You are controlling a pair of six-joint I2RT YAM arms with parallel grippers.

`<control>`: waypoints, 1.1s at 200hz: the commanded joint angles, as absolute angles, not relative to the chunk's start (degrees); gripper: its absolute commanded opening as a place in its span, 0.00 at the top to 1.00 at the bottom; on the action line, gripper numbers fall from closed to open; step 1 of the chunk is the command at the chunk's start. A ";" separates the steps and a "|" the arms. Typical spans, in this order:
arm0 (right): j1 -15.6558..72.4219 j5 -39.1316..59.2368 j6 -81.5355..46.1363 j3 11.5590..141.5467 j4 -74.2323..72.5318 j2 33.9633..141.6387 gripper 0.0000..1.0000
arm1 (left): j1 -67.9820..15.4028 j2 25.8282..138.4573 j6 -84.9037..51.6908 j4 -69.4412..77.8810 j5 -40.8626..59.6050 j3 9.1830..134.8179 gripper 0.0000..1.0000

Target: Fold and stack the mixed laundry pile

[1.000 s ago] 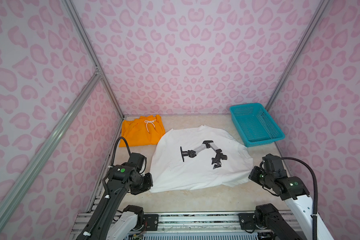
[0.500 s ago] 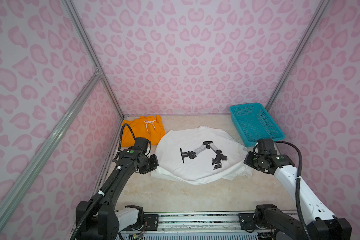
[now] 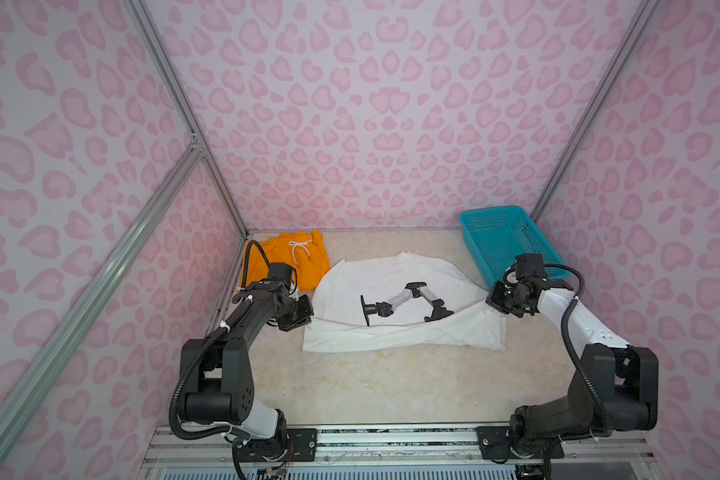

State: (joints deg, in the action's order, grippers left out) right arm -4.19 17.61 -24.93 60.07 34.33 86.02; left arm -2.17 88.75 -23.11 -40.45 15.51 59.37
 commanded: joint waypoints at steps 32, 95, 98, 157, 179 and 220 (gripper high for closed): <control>-3.89 21.69 -24.26 63.25 30.47 92.81 1.00 | -1.81 93.21 -23.33 -35.91 18.13 62.29 0.97; -1.25 17.45 -22.02 68.35 31.94 96.67 0.66 | -1.68 94.88 -26.78 -34.67 11.90 63.25 0.67; -1.08 16.66 -21.87 68.42 32.11 96.32 0.65 | -1.72 94.54 -26.80 -34.65 11.71 63.11 0.65; 0.11 2.72 -20.60 63.82 38.20 85.22 0.50 | -1.47 85.65 -27.21 -39.01 5.98 58.57 0.43; -1.82 0.30 -23.73 54.98 37.13 79.98 0.50 | -1.41 81.11 -29.30 -37.44 7.07 50.24 0.47; -6.62 6.90 -25.59 45.49 33.36 79.28 0.51 | -1.49 79.41 -31.20 -30.12 10.73 40.27 0.51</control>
State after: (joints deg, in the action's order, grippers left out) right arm -5.39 3.16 -23.59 48.18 35.64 78.43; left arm -1.50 79.61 -29.61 -35.46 8.71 42.63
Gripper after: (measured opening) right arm 0.488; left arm 0.500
